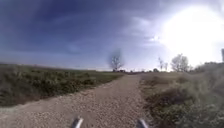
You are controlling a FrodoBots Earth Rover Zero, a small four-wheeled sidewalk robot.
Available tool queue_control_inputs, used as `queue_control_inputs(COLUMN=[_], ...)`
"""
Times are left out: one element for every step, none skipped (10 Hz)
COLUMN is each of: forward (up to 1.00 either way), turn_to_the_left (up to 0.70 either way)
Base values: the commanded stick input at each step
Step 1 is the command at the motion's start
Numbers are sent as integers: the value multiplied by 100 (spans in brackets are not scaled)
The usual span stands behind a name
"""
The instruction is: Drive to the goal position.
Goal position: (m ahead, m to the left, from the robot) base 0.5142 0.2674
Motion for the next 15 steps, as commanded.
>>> queue_control_inputs(forward=[50, 50, 50, 50, 50, 50, 50, 50, 50, 50, 50, 50, 50, 50, 50], turn_to_the_left=[0, 0, 0, 0, 0, 0, 0, 0, 0, 0, 0, 0, 0, 0, 0])
